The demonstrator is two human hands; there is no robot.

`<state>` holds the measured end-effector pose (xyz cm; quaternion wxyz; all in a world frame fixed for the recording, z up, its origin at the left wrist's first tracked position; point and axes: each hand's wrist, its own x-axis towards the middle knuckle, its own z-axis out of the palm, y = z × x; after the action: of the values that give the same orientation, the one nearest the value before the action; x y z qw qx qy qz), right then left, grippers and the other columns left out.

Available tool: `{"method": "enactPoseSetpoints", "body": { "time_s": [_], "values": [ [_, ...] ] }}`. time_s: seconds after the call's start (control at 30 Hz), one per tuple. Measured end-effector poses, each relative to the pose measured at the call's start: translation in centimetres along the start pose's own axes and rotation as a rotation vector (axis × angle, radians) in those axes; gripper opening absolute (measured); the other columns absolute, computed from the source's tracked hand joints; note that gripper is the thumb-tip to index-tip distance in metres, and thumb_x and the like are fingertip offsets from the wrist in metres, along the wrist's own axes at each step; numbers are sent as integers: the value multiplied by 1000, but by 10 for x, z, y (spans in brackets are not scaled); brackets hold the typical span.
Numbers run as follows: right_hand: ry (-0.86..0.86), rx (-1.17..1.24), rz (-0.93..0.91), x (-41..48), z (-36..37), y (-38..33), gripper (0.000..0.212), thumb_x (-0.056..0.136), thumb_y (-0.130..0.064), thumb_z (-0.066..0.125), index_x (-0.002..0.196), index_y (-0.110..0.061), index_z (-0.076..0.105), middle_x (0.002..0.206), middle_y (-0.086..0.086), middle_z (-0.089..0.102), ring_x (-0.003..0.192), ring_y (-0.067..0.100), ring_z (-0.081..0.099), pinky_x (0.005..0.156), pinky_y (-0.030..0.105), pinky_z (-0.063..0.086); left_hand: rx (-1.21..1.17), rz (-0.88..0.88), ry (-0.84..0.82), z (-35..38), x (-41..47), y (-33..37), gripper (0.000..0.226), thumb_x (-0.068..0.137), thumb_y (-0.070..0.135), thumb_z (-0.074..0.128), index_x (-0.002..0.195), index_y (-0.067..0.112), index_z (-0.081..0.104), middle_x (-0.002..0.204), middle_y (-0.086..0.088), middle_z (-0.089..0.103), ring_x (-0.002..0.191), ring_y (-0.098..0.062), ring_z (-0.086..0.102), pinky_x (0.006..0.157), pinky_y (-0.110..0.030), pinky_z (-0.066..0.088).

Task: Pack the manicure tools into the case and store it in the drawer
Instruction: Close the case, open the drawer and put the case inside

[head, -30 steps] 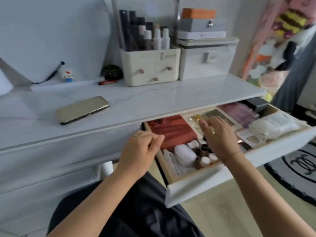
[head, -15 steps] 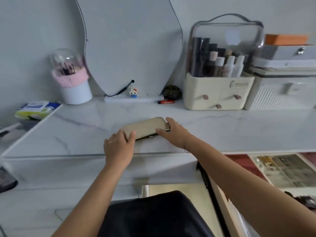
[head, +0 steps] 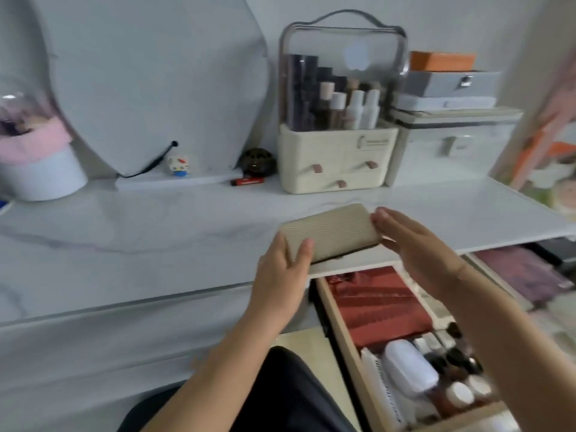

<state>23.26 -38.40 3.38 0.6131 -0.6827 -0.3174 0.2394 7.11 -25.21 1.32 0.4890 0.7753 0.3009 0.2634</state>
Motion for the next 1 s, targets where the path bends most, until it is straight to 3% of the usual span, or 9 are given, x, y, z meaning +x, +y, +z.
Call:
{"method": "enactPoseSetpoints", "body": {
  "time_s": [0.07,0.2,0.3,0.37,0.5,0.63,0.73,0.83,1.0],
  "values": [
    [106,44,27,-21,-44,8,92,62,-72,67,132,-15,50,134,-3,54,124,13,49,111,38,31,-43,-1,-146,39,-6,12,62,89,57,39,136,17,40,135,8,47,129,-14,42,101,-25,32],
    [272,138,106,-53,-111,26,33,86,-40,58,100,-12,65,97,-4,71,88,5,64,85,18,50,-140,-41,-387,108,-16,32,77,88,60,41,148,17,20,154,-1,26,141,-13,24,112,-26,19],
    [320,158,151,-66,-142,33,44,70,-55,69,87,-15,65,85,-1,71,78,8,64,66,14,54,-162,-89,-475,145,-16,44,80,88,60,42,149,19,10,157,-2,16,144,-14,13,115,-29,14],
    [348,141,184,-70,-156,35,27,92,-39,48,89,-17,62,93,1,64,84,10,59,74,18,51,-156,-109,-515,164,-15,52,82,88,60,42,149,18,8,157,-4,13,145,-16,10,117,-34,13],
    [359,54,242,-69,-173,43,25,97,-35,38,86,-29,58,94,-8,62,94,11,55,101,34,35,-93,-80,-564,191,-15,61,84,88,60,41,149,14,7,157,-5,12,145,-19,9,117,-40,15],
    [340,-48,263,-66,-184,58,27,94,-44,41,94,-27,62,111,-1,63,103,14,56,104,33,36,-14,-172,-589,205,-19,54,85,87,63,40,146,6,18,153,-12,22,141,-25,22,115,-38,22],
    [263,-108,275,-65,-181,67,59,86,-56,44,126,-15,55,132,7,56,121,24,50,111,38,31,27,-226,-612,205,-17,48,84,87,62,40,148,9,15,154,-10,23,141,-25,23,113,-38,23],
    [253,-206,221,-66,-176,72,73,88,-56,41,128,4,46,134,30,44,126,44,40,112,51,28,66,-174,-625,196,-17,51,77,89,57,42,145,8,24,152,-8,27,139,-23,27,112,-36,24],
    [54,-462,153,-89,-171,70,90,73,-66,56,146,-25,22,151,-10,26,137,8,26,113,31,26,193,98,-705,172,-34,50,83,82,65,51,144,15,27,140,8,33,135,-11,26,106,-28,25]
  ]
}}
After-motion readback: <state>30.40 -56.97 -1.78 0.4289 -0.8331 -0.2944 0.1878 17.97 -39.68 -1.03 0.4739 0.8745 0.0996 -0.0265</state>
